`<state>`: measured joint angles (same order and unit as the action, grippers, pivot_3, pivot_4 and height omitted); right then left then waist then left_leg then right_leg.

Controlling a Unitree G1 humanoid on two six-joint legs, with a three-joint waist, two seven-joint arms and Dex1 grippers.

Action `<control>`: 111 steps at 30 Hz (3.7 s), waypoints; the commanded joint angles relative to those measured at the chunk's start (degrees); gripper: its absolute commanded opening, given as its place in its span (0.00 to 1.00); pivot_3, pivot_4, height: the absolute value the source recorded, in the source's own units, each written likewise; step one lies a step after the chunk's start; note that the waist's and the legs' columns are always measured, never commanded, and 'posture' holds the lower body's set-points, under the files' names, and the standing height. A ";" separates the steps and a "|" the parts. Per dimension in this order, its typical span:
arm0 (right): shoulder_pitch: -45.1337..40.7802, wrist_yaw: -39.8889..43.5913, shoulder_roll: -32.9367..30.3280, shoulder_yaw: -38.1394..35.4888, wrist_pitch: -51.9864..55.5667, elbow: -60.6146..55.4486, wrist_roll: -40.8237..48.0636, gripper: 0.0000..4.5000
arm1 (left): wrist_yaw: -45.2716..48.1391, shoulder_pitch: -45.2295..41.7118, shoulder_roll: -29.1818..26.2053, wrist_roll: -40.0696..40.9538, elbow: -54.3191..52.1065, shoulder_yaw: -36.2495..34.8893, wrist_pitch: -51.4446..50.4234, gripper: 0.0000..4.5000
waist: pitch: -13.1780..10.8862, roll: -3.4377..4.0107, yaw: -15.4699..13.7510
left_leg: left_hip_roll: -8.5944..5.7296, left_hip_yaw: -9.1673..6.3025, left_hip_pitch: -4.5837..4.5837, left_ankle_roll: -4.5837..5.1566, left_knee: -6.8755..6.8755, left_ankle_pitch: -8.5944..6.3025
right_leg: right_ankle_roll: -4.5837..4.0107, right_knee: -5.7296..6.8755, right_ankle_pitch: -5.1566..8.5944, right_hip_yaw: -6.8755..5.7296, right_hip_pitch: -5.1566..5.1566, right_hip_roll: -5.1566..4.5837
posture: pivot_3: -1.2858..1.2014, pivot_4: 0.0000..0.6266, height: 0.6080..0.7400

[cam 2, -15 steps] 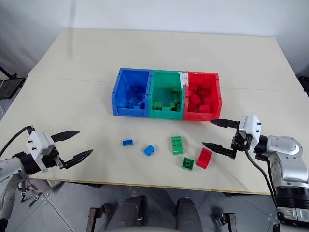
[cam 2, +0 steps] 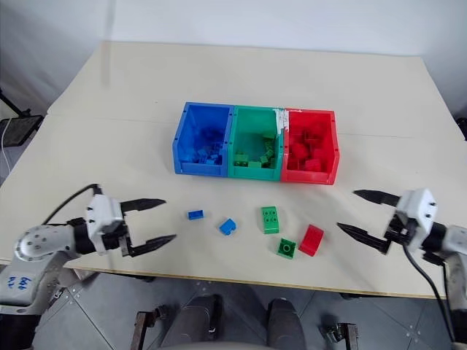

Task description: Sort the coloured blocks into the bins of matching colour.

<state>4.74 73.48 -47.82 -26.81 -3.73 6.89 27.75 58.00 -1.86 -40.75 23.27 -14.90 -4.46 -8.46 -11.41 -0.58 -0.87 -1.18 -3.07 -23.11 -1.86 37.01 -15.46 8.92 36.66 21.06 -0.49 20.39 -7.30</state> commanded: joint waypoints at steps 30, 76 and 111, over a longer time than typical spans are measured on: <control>-10.27 -0.61 4.54 25.01 3.48 0.70 -9.83 0.73 | -0.24 3.52 -0.97 3.17 -11.06 -0.88 -4.96 1.00 | 0.03 0.07 0.91 | 0.12 0.07 0.06 0.00 0.03 0.00 | 0.05 -0.12 -0.03 0.11 -0.04 0.09 | 0.52 0.24 1.00; -31.74 -11.02 2.22 12.35 11.09 5.73 -3.01 1.00 | -3.91 0.45 2.25 2.31 -7.58 1.09 -2.63 1.00 | -0.03 0.16 0.79 | -0.02 0.19 -0.15 0.12 0.01 -0.08 | 0.05 -0.16 -0.03 0.04 0.15 -0.10 | 0.52 0.24 1.00; -14.94 9.26 -0.20 23.82 12.42 -15.63 3.26 1.00 | 0.26 5.79 0.99 1.50 -2.85 -4.90 4.44 1.00 | -0.04 0.18 0.22 | 0.10 0.14 -0.03 0.10 0.08 -0.06 | 0.14 -0.22 -0.07 0.01 0.00 -0.13 | 0.52 0.24 1.00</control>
<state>-9.91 81.15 -47.32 -4.04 7.95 -7.01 30.81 58.90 2.68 -39.34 23.44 -13.56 -8.27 -4.06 -11.45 -0.40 -0.65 -1.10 -2.93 -23.15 -1.75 37.08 -15.53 9.06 36.43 20.99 -0.48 20.39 -7.43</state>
